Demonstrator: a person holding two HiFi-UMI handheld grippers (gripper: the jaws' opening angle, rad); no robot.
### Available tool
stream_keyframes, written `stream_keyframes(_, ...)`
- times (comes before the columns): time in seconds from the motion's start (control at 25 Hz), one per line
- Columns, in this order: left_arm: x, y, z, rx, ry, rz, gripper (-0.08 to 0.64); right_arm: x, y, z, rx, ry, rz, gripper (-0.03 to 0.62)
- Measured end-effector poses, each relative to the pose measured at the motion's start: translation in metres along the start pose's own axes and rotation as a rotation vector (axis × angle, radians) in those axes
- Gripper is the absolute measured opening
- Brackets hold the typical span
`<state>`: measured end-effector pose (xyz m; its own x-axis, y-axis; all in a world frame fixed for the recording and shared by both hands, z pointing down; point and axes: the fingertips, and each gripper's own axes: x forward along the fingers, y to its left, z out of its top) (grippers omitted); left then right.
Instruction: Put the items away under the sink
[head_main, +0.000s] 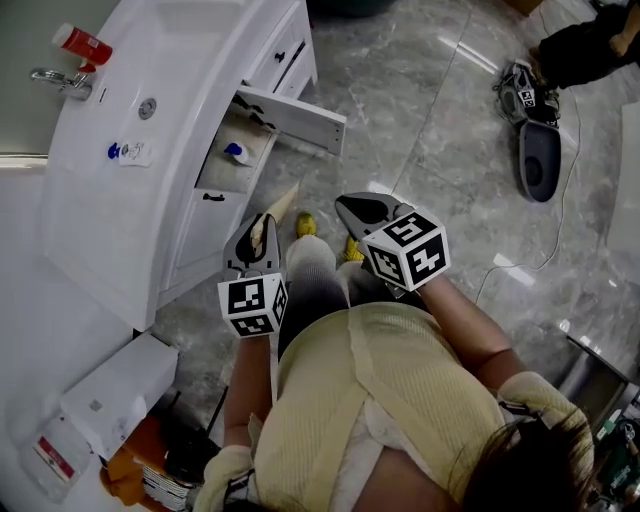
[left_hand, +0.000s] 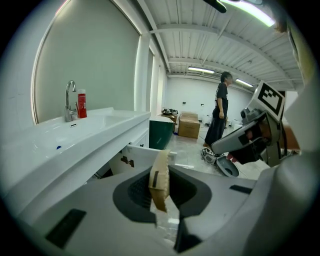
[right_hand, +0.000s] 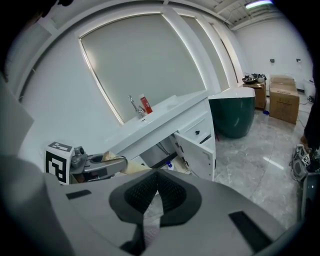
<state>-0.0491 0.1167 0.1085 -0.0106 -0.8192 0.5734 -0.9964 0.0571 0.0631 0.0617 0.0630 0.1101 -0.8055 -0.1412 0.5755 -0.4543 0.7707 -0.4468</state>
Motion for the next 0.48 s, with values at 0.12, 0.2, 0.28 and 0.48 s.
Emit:
stream_keyframes(0.12,0.013,0.007,-0.003,0.006,0.025,-0.018,0.080,0.012,-0.004,0.000,0.019,0.011,-0.008,0.026)
stream_keyframes(0.2,0.022,0.012,-0.003,0.020,0.040,-0.034,0.080,0.021,-0.008,-0.001,0.041,0.018,-0.018,0.026)
stream_keyframes(0.28,0.031,0.019,-0.004,0.039,0.059,-0.044,0.080,0.029,-0.009,-0.002,0.057,0.026,-0.023,0.026)
stream_keyframes(0.48,0.059,0.037,-0.012,0.081,0.098,-0.064,0.080,0.051,-0.016,-0.004,0.080,0.051,-0.038,0.026)
